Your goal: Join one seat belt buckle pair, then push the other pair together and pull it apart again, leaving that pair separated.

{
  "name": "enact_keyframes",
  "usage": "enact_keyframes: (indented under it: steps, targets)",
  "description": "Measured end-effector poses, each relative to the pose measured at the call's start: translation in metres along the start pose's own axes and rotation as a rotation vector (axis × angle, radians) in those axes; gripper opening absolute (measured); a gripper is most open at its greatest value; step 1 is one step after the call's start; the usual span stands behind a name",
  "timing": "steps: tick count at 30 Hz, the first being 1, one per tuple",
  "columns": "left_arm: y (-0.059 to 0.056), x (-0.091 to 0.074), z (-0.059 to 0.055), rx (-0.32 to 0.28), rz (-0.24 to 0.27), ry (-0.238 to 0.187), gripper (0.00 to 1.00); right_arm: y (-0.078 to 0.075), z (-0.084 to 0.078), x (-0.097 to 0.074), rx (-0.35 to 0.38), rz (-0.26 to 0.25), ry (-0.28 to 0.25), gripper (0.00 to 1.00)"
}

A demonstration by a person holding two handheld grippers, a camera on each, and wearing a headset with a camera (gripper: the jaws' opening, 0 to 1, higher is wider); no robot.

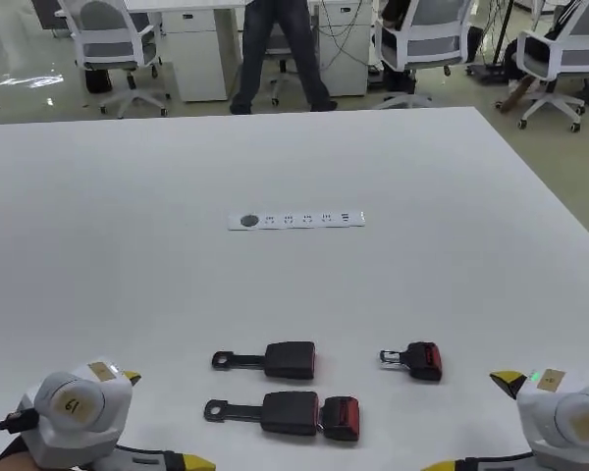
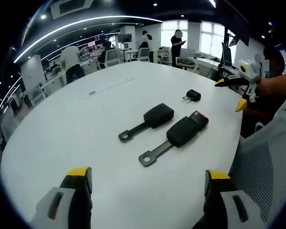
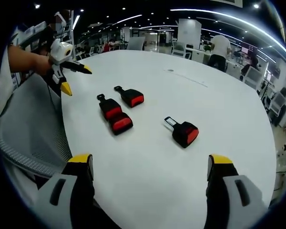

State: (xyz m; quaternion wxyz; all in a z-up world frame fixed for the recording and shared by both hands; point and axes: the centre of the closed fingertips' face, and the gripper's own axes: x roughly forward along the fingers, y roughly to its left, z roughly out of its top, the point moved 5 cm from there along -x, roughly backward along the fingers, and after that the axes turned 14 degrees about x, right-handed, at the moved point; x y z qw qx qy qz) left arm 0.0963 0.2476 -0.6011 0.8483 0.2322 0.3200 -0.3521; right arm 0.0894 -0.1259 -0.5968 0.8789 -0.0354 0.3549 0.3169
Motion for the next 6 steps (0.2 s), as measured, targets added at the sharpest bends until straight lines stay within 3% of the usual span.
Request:
enact_keyframes:
  steps: [2,6]
  targets:
    - [-0.0052,-0.0023,0.0020,0.000,-0.006,0.011,1.00,-0.0005,0.0008,0.0003,0.006,-0.003,0.002,1.00]
    - [-0.0052,-0.0002,-0.0017,0.016,-0.004,0.020,1.00,-0.0002,0.0010,0.0016,-0.004,-0.006,0.000,1.00]
